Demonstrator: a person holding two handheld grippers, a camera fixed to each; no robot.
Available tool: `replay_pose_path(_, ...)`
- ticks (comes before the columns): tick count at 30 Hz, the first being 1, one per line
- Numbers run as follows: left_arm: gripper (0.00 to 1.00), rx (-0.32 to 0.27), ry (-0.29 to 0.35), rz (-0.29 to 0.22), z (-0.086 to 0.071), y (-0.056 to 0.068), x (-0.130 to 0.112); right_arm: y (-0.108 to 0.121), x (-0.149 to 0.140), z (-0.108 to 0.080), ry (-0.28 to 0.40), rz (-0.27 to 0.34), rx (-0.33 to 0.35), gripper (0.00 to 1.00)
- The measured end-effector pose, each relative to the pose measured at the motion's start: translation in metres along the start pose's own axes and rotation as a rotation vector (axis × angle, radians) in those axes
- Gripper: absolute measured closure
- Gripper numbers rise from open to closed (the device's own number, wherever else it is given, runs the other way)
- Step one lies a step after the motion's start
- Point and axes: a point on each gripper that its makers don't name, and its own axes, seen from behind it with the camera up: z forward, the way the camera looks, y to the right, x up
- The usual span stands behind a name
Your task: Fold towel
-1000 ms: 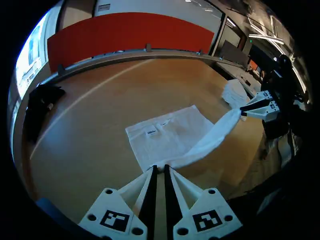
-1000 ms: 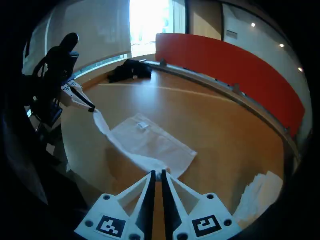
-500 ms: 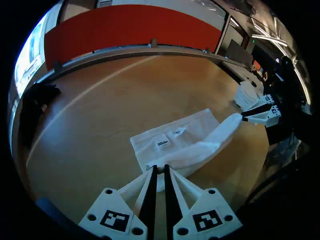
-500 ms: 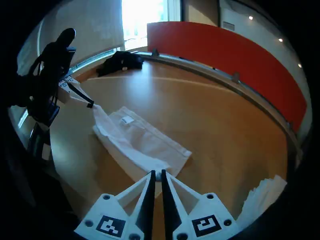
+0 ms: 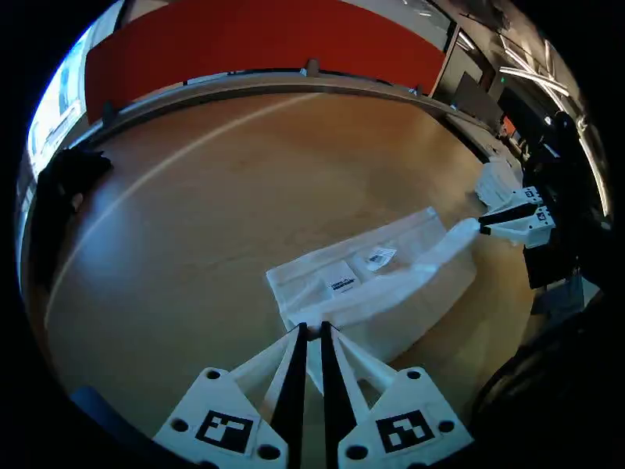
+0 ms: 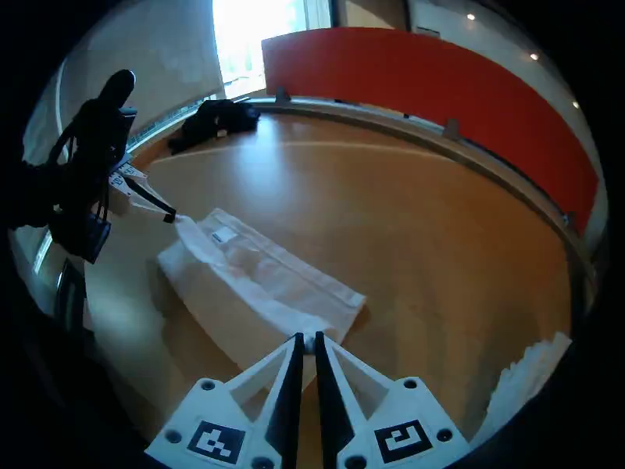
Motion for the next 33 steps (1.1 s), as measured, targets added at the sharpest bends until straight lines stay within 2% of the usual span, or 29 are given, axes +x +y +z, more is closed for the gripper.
replay_pose_path(5,0.88,0.012,0.002,-0.008,0.014,-0.007,0.004,0.008,0.003,0.012,0.002,0.022,-0.027,0.88)
replay_pose_path(11,0.84,0.036,0.003,-0.012,0.026,-0.016,0.009,0.017,0.004,0.023,0.003,0.033,-0.059,0.83)
replay_pose_path(15,0.77,0.053,0.010,-0.015,0.027,-0.021,0.013,0.020,0.006,0.026,0.007,0.038,-0.073,0.81)
replay_pose_path(18,0.73,0.063,0.016,-0.016,0.026,-0.023,0.016,0.023,0.008,0.026,0.014,0.043,-0.083,0.76)
replay_pose_path(22,0.56,0.079,0.023,-0.013,0.022,-0.028,0.018,0.026,0.010,0.022,0.022,0.042,-0.095,0.67)
replay_pose_path(24,0.40,0.087,0.025,-0.012,0.020,-0.030,0.018,0.028,0.012,0.019,0.027,0.042,-0.100,0.61)
replay_pose_path(26,0.30,0.093,0.028,-0.012,0.018,-0.032,0.018,0.030,0.013,0.016,0.032,0.041,-0.106,0.51)
replay_pose_path(30,0.15,0.102,0.031,-0.019,0.013,-0.034,0.015,0.030,0.012,0.010,0.037,0.039,-0.112,0.32)
replay_pose_path(33,0.12,0.104,0.035,-0.027,0.008,-0.032,0.013,0.027,0.010,0.006,0.039,0.039,-0.109,0.20)
